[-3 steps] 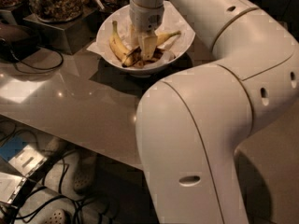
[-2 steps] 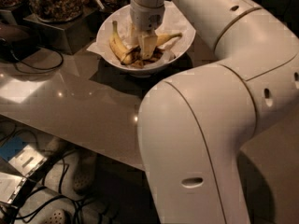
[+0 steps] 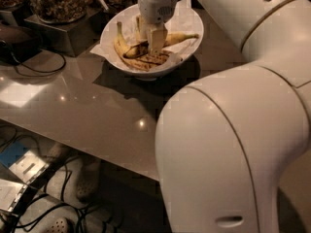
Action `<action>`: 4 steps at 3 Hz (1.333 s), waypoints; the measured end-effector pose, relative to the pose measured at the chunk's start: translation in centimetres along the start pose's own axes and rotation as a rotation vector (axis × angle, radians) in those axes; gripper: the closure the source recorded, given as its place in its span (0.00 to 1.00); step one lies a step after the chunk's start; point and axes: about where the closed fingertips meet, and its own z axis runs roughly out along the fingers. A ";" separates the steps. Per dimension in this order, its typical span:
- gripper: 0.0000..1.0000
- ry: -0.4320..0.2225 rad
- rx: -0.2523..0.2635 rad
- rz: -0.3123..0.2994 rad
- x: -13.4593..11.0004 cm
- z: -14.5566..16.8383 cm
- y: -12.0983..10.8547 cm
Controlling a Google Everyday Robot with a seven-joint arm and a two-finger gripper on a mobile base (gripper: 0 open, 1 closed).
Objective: Pick banana from white bowl
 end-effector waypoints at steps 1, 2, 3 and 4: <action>1.00 -0.007 0.055 -0.033 -1.0 -3.8 1.9; 1.00 -0.010 0.049 -0.037 -1.2 -3.6 2.6; 1.00 0.006 0.062 -0.052 -1.6 -4.3 2.5; 1.00 0.023 0.021 -0.088 -4.4 -7.9 5.8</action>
Offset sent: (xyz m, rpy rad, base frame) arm -0.1007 -0.0189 0.0371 0.0325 -0.0284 0.0772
